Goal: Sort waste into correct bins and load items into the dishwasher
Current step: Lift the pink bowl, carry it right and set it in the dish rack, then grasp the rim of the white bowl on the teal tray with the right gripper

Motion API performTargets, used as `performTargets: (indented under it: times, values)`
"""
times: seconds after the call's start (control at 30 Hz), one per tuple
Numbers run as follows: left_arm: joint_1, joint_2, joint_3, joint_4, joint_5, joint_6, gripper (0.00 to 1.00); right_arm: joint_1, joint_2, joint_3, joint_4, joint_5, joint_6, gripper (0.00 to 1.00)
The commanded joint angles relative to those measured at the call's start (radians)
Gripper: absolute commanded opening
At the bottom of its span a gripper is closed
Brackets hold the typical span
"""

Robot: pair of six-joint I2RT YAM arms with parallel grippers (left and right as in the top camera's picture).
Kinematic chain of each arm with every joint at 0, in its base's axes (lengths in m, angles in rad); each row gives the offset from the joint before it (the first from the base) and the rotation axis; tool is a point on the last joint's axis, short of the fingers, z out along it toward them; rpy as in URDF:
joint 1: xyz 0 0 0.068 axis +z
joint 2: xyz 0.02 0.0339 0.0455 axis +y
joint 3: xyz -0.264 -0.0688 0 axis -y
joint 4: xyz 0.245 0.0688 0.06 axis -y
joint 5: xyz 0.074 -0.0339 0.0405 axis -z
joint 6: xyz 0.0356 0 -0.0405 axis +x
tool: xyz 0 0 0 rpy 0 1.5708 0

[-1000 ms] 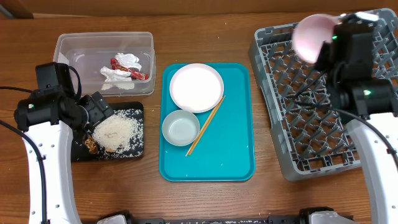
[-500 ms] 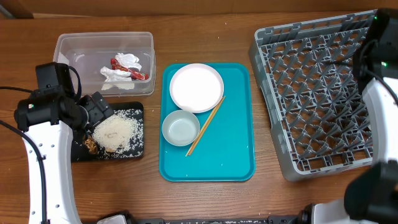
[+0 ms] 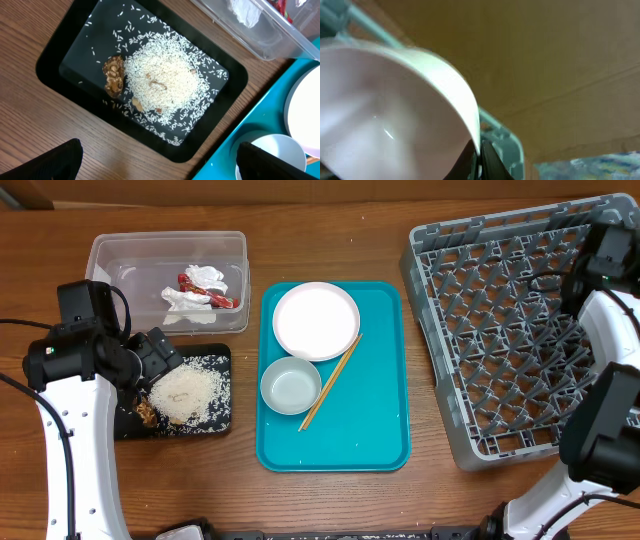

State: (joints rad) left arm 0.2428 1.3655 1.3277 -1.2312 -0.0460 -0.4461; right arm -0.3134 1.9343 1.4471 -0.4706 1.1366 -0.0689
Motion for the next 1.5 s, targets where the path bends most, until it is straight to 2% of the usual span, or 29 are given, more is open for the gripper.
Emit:
performTargets:
  times: [0.0, 0.27, 0.57, 0.77, 0.87, 0.93, 1.07, 1.27, 1.33, 1.47]
  values:
    - [0.004, -0.011, 0.01, 0.001, -0.009, -0.003, 1.0, 0.01, 0.002, 0.012, -0.082, -0.087, 0.19, 0.04]
    - [0.004, -0.011, 0.01, 0.001, -0.009, -0.003, 1.0, 0.039, 0.002, 0.012, -0.309, -0.172, 0.38, 0.04]
    - [0.004, -0.011, 0.01, 0.001, -0.009, -0.003, 1.0, 0.069, -0.005, 0.012, -0.451, -0.297, 0.389, 0.06]
    - [0.004, -0.011, 0.01, 0.001, -0.009, -0.003, 1.0, 0.073, -0.095, 0.046, -0.452, -0.322, 0.406, 0.34]
    - [0.004, -0.011, 0.01, 0.001, -0.009, -0.003, 1.0, 0.083, -0.165, 0.103, -0.464, -0.37, 0.402, 0.58]
    - [0.004, -0.011, 0.01, 0.001, -0.009, -0.003, 1.0, 0.095, -0.212, 0.133, -0.467, -0.418, 0.402, 0.68]
    - [0.004, -0.011, 0.01, 0.001, -0.009, -0.003, 1.0, 0.138, -0.306, 0.15, -0.481, -0.673, 0.372, 0.7]
    - [0.004, -0.011, 0.01, 0.001, -0.009, -0.003, 1.0, 0.243, -0.34, 0.142, -0.608, -1.324, 0.372, 0.75]
    - [0.004, -0.011, 0.01, 0.001, -0.009, -0.003, 1.0, 0.303, -0.338, 0.118, -0.624, -1.435, 0.352, 0.77]
    - [0.004, -0.011, 0.01, 0.001, -0.009, -0.003, 1.0, 0.455, -0.338, 0.062, -0.627, -1.46, 0.35, 0.78]
